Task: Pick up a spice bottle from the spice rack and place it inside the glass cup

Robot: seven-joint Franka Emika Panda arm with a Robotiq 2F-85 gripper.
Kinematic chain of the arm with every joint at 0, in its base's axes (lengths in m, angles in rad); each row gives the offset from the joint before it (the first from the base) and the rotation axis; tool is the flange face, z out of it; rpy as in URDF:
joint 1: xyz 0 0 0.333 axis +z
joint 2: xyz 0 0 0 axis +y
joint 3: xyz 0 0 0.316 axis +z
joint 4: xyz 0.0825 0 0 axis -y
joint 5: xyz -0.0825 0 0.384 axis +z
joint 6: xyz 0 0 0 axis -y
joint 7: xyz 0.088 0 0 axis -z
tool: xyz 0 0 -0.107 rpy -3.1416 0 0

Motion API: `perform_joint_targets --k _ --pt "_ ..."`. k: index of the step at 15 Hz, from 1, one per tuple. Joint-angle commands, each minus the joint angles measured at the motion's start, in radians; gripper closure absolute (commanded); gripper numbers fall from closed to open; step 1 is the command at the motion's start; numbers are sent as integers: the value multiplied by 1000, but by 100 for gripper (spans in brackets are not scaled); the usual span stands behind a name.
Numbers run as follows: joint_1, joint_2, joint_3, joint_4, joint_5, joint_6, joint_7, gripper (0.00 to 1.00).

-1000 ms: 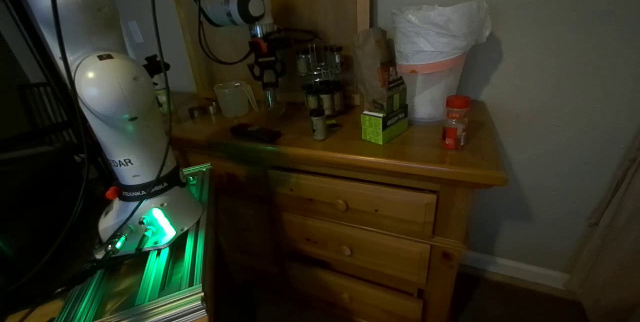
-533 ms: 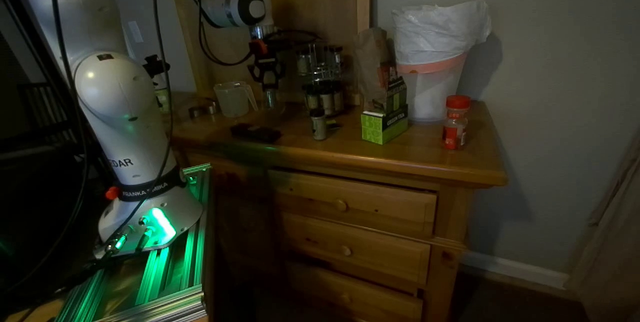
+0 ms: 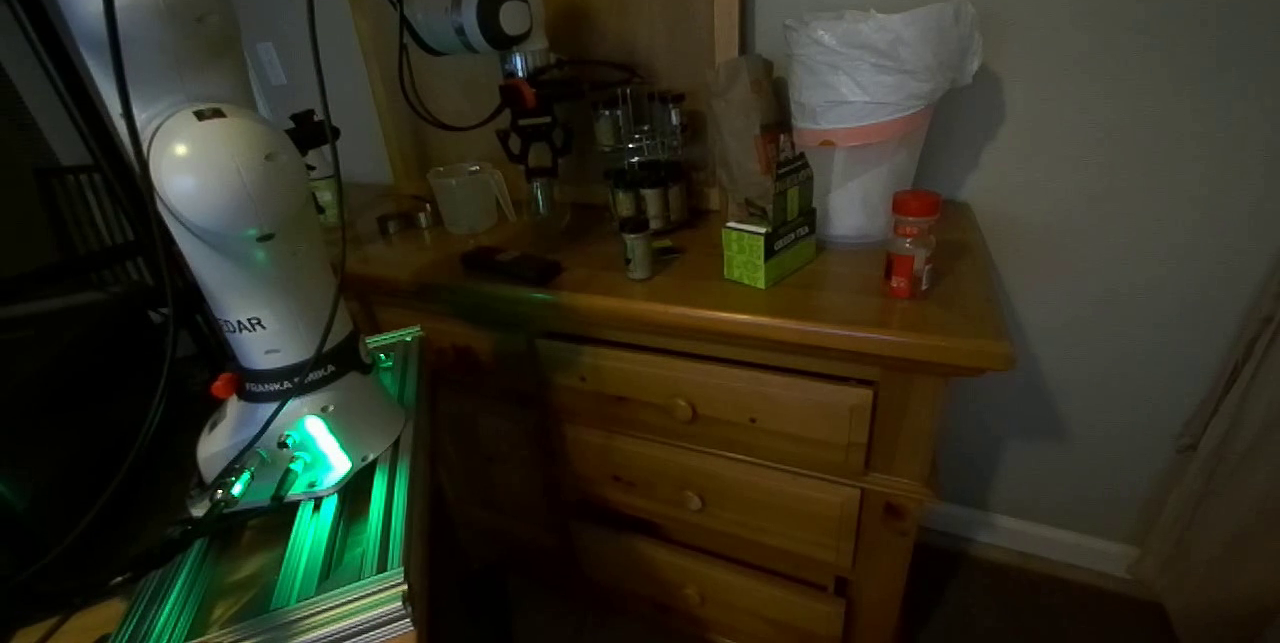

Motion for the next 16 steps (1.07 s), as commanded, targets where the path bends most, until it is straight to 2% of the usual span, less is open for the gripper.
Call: perform_joint_targets --k 1,11,13,14,15,16 --pt "-17 7 18 13 -9 3 14 75" --pt "-17 -1 22 22 4 -15 2 75" --pt "-17 -1 23 22 5 -15 1 33" --pt "-18 -1 22 22 5 -15 1 26" --pt "-18 -3 22 22 3 -14 2 67" --pt "-18 -4 23 22 2 -14 1 63"
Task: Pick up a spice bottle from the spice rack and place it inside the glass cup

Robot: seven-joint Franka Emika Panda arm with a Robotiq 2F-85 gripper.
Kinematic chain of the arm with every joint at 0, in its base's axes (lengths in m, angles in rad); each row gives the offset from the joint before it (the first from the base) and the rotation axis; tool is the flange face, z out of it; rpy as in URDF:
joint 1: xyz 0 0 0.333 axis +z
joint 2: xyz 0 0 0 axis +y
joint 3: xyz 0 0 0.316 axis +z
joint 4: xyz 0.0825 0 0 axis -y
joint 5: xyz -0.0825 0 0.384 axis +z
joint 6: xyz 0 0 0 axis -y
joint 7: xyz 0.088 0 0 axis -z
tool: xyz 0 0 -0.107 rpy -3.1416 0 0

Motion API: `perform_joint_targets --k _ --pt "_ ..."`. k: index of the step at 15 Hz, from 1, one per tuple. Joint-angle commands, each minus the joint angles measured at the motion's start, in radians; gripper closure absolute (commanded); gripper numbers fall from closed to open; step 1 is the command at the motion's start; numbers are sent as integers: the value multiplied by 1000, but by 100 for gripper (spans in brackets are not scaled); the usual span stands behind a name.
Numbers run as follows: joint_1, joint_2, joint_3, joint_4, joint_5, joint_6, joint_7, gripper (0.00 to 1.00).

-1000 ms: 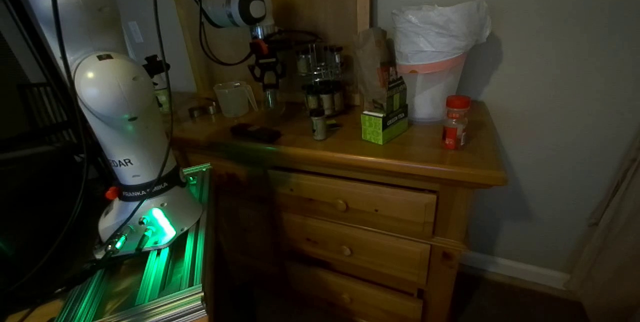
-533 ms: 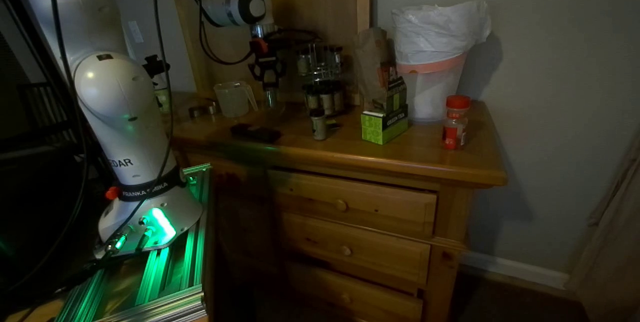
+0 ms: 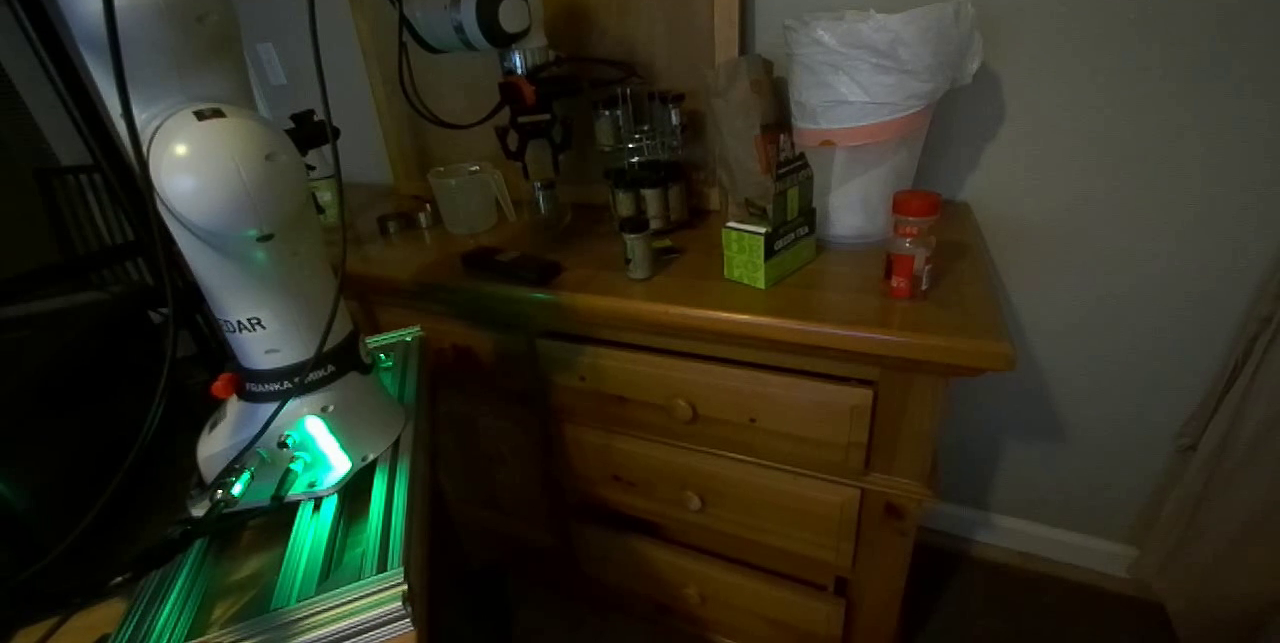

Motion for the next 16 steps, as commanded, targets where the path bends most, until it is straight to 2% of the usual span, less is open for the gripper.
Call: perform_joint_targets --k 1,6,7,11,13,14,15,16 --pt "-17 -3 16 15 2 -18 -1 65" --pt "-19 -32 18 7 23 -20 -18 99" --pt "-19 -57 20 -2 55 -29 -47 100" --pt "-5 -180 15 -39 181 -82 -148 100" --pt "10 -251 -3 -52 238 -164 -208 100" --pt "16 -288 -14 -60 247 -241 -224 100" --pt "23 -329 -25 -73 257 -307 -241 74" --pt "37 -380 -37 -93 266 -356 -293 73"
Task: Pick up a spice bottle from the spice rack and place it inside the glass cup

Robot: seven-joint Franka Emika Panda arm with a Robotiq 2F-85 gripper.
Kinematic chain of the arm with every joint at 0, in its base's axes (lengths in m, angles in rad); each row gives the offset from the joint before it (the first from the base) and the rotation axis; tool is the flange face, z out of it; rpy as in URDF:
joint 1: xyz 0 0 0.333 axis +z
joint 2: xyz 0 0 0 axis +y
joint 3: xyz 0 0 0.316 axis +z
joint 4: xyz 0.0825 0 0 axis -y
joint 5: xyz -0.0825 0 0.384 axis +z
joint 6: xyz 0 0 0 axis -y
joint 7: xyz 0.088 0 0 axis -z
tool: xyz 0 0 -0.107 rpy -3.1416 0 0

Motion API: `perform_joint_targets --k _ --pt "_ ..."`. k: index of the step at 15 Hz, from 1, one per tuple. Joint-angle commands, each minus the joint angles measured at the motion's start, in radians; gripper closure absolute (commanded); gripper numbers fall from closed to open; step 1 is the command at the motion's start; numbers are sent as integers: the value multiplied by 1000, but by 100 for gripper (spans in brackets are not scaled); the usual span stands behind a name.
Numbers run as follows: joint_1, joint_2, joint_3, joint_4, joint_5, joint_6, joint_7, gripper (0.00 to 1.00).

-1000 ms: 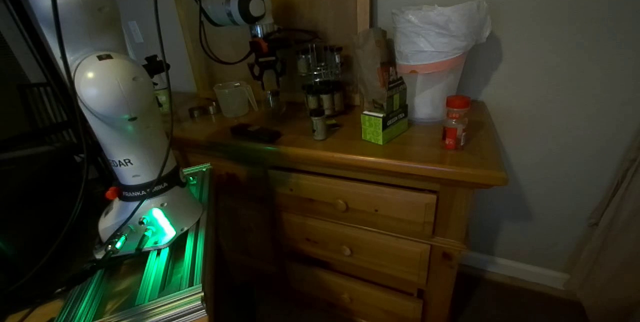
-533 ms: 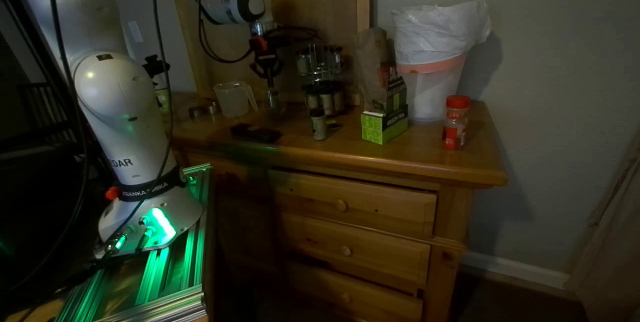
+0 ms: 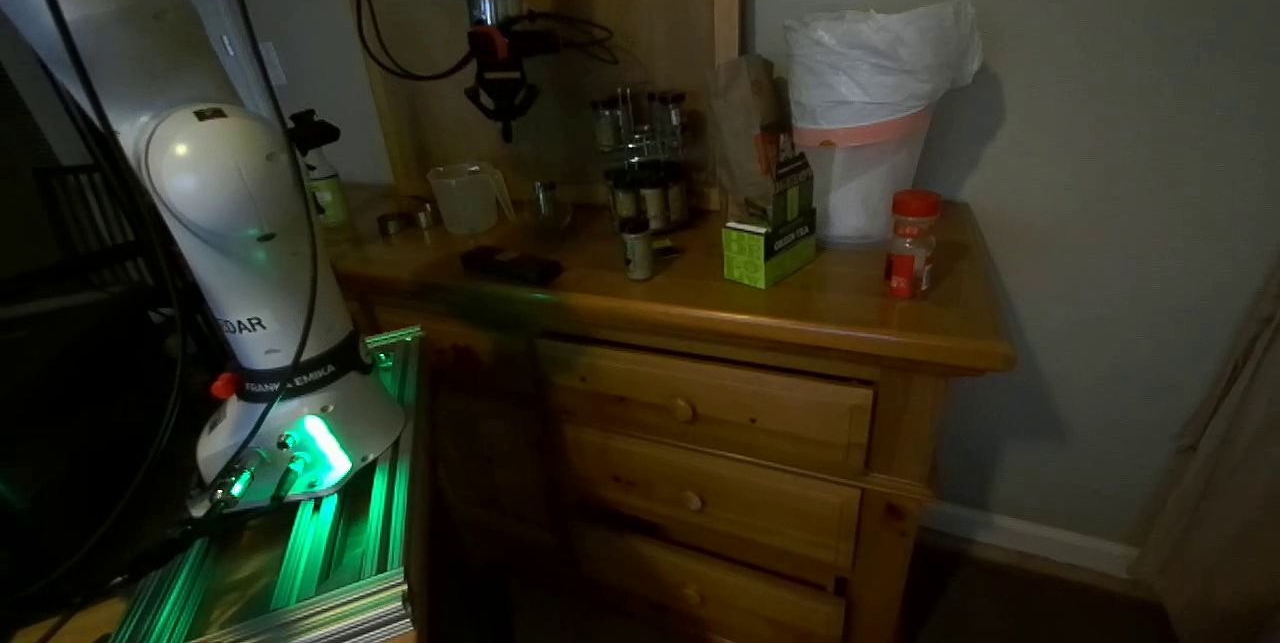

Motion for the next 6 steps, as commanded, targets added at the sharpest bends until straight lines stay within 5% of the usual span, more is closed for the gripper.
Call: perform_joint_targets --k 1,2,3,6 --pt "43 -195 -45 -92 41 -147 -165 68" --pt "24 -77 -27 -19 9 -106 -70 60" --pt "29 -105 -31 -28 8 -121 -79 79" --pt "30 -102 -31 -29 8 -117 -75 61"
